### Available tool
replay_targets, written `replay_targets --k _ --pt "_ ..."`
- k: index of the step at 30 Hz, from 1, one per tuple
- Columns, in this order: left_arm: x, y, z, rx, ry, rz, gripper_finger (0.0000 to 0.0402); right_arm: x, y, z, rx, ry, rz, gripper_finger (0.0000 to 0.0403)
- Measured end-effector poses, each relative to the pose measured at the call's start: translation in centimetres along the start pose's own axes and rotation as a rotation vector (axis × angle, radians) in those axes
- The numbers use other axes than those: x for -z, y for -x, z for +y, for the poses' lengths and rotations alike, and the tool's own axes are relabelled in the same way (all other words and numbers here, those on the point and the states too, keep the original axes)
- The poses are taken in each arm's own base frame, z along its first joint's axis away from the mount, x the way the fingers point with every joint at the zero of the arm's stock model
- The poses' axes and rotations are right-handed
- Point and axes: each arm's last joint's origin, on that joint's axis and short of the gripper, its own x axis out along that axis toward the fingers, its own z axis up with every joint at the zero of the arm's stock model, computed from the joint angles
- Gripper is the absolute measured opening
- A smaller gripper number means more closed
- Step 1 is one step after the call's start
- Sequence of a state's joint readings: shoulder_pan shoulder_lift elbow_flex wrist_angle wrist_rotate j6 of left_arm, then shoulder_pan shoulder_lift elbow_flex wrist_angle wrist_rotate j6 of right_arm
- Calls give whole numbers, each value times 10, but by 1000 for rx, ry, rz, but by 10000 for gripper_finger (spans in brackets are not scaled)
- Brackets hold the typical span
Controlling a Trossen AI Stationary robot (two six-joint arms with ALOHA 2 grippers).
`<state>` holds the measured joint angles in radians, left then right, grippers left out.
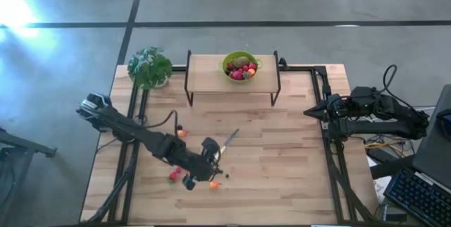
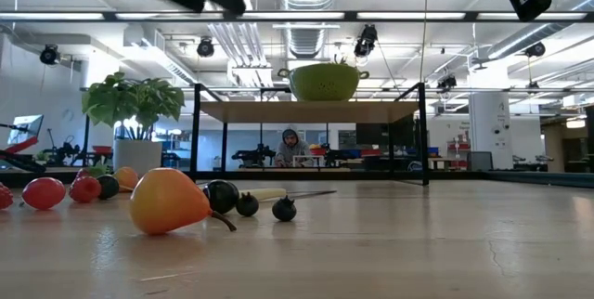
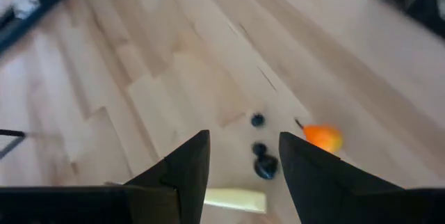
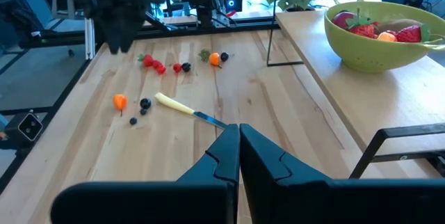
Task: Pick & Place Fruit
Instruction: Put the black cherry into the strainer bowl
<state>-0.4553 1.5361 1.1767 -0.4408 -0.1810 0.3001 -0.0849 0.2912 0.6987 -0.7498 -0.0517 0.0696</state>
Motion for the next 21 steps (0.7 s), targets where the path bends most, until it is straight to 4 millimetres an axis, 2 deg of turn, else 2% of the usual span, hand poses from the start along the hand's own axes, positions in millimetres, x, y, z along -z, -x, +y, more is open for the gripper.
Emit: replay_targets --k 14,21 --pt "21 -51 -15 40 -45 137 179 0 0 0 0 0 -1 8" --pt "24 -73 -20 56 -55 181 179 0 0 0 0 0 -1 8"
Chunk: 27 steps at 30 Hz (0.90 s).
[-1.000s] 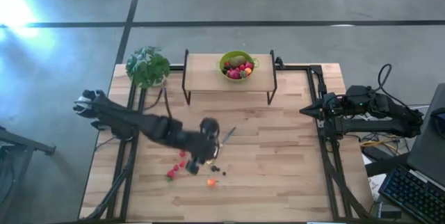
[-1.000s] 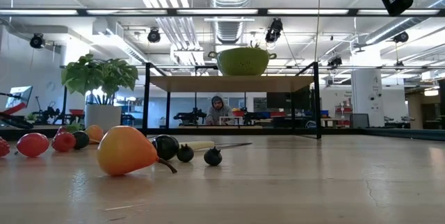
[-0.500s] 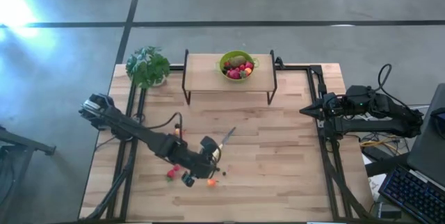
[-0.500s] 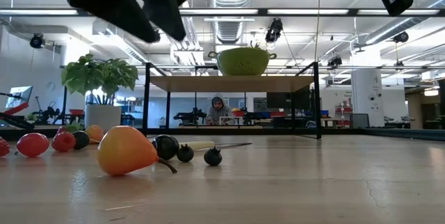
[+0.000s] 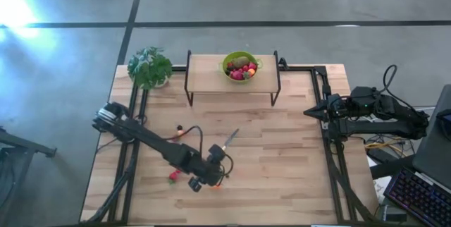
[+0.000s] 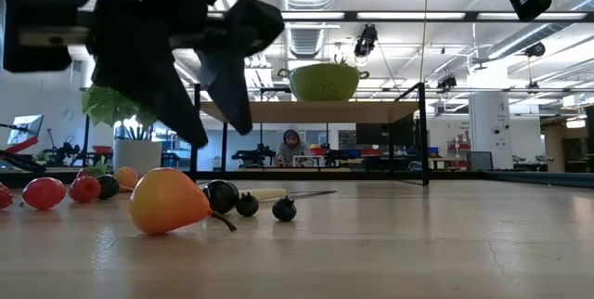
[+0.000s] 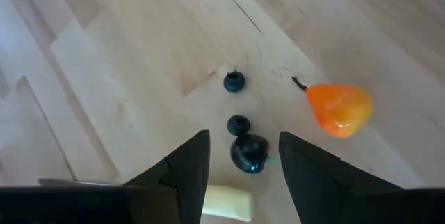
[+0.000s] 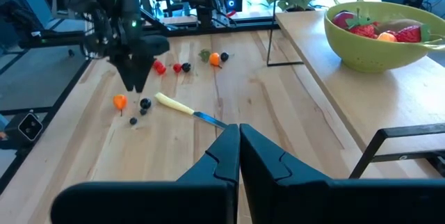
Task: Pick & Place Fruit
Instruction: Put the black cherry into the strainer bowl
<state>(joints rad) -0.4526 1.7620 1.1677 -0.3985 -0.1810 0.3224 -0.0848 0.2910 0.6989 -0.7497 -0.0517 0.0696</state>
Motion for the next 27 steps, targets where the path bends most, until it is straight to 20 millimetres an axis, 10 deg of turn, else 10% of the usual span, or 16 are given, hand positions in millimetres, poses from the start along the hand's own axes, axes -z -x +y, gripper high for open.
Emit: replay_targets --k 27 --pt "8 -30 1 67 37 82 165 0 0 0 0 0 0 8"
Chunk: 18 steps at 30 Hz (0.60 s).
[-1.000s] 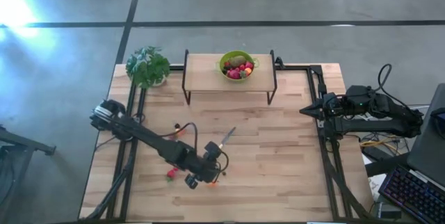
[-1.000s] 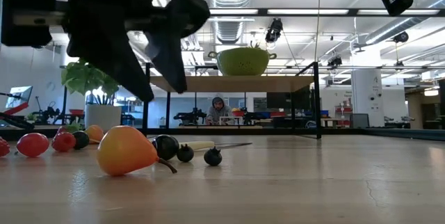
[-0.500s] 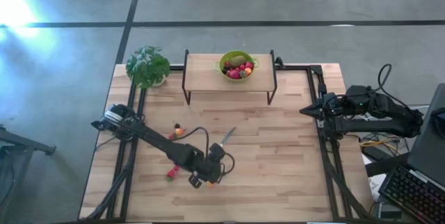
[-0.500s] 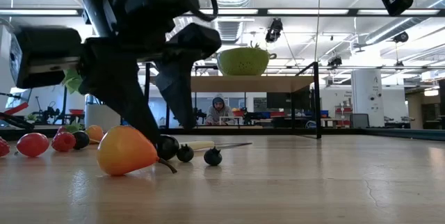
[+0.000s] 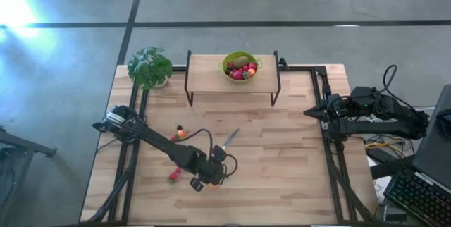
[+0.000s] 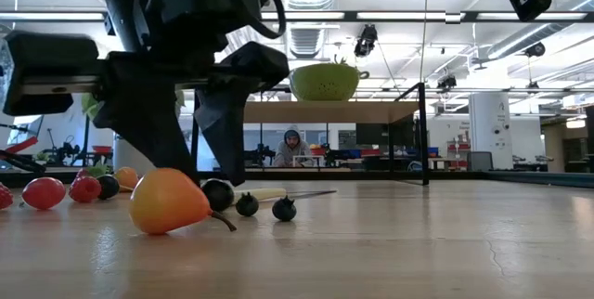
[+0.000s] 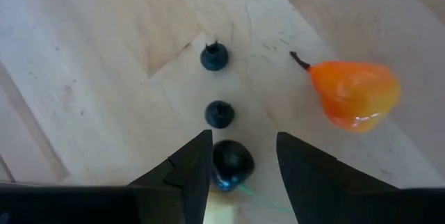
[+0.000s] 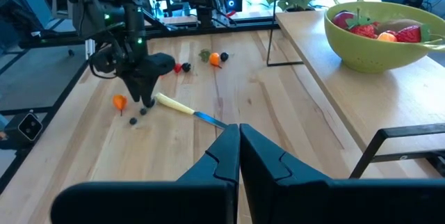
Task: Pick & Place Fruit
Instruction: Put the black cherry into the strainer bowl
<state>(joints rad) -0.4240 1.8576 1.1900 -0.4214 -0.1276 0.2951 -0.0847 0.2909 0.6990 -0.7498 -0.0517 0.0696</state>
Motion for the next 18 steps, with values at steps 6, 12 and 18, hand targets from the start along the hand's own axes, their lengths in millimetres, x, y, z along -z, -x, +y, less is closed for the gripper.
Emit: replay_targets --k 6,12,18 --pt "1 0 2 -2 5 1 147 0 0 0 0 0 0 8" --pt "3 -1 3 1 36 18 127 0 0 0 0 0 0 8" --pt "5 -1 3 5 51 37 120 0 0 0 0 0 0 8"
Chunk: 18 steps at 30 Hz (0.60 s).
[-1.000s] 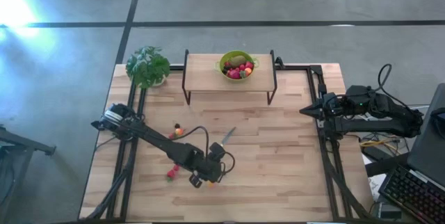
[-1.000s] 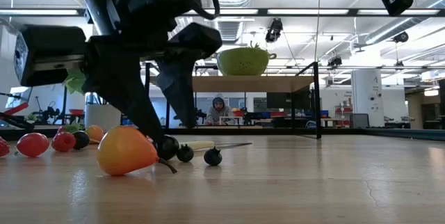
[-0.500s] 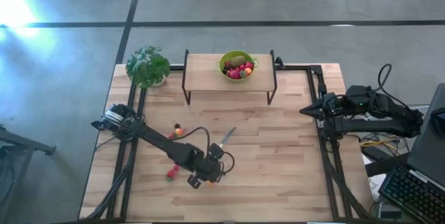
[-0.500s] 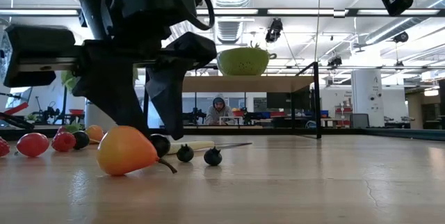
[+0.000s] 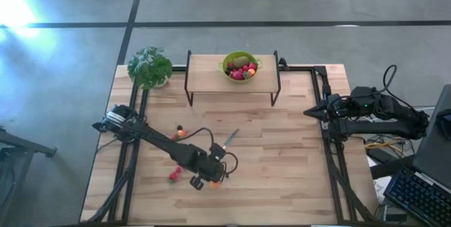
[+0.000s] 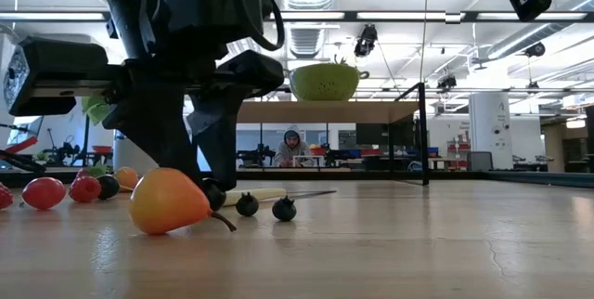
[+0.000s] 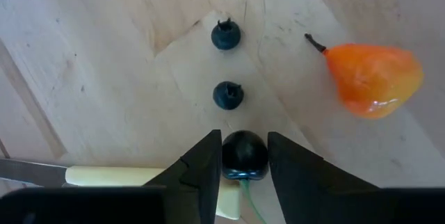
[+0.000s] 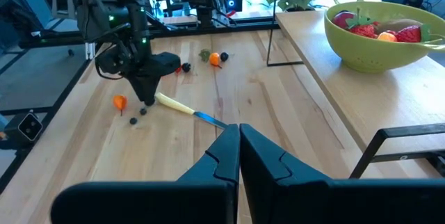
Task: Pick & Place Fruit
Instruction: Put the black cherry into the strainer bowl
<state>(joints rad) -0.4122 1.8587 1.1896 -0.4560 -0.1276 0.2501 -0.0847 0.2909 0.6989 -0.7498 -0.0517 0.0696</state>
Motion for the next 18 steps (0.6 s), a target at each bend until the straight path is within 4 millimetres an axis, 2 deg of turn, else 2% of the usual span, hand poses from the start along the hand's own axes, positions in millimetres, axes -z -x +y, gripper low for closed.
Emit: replay_targets --k 10,18 --pt "-1 1 0 1 -4 5 109 0 0 0 0 0 0 8" --pt "-14 8 3 28 2 -49 92 0 0 0 0 0 0 8"
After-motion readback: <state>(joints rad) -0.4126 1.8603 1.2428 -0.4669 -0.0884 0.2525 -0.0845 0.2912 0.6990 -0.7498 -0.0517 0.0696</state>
